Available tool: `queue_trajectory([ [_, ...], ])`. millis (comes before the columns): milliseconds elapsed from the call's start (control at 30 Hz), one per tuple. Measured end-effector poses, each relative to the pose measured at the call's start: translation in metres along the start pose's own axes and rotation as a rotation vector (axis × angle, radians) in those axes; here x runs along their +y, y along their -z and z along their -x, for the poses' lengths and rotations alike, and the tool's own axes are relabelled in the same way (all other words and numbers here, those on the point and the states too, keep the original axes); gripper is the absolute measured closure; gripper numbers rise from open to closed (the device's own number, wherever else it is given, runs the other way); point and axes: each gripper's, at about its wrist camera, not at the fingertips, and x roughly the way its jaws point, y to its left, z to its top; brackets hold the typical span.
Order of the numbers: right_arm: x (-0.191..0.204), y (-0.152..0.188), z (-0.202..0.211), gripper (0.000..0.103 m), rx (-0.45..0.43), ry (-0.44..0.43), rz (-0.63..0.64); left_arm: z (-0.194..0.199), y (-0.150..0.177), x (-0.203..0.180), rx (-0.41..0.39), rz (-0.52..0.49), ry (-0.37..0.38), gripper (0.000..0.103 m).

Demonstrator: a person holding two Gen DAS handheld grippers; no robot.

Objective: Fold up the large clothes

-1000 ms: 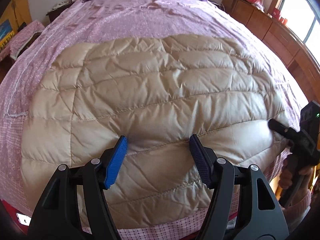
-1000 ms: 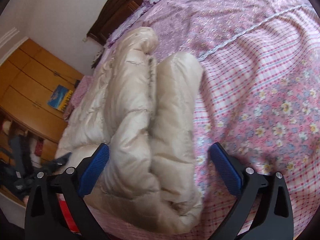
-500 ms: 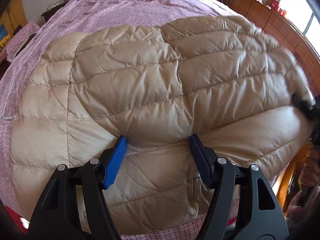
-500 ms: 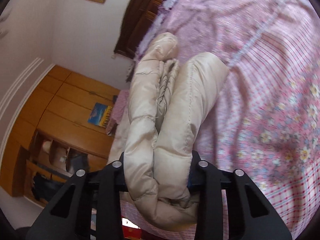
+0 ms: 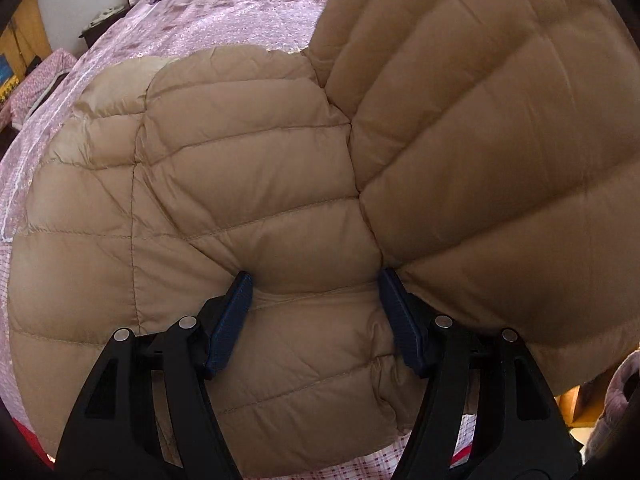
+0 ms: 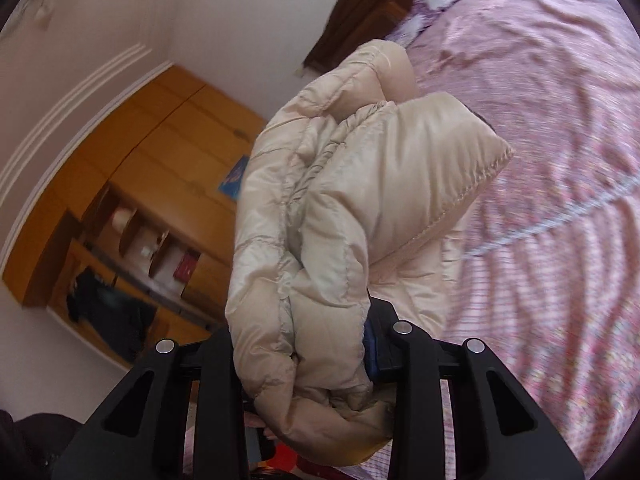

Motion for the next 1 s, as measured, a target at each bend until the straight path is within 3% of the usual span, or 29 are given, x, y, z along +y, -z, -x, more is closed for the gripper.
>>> queue_trajectory([
  [267, 0.025, -0.003, -0.029, 0.07, 0.05, 0.028, 0.058, 0.036, 0.005, 0.018, -0.056, 0.035, -0.004, 0.041],
  [500, 0.049, -0.001, -0.048, 0.07, 0.096, 0.064, 0.093, 0.087, 0.002, 0.086, -0.149, 0.139, -0.072, 0.04],
  [567, 0.054, -0.001, -0.059, 0.07, 0.112, 0.066, 0.101, 0.09, 0.002, 0.103, -0.152, 0.147, -0.095, 0.042],
  [700, 0.066, 0.004, -0.086, 0.07, 0.158, 0.062, 0.098, 0.079, 0.001, 0.129, -0.104, 0.188, -0.07, 0.056],
  [1000, 0.082, 0.029, -0.155, 0.07, 0.309, 0.086, 0.103, 0.075, 0.012, 0.145, -0.105, 0.219, -0.044, 0.057],
])
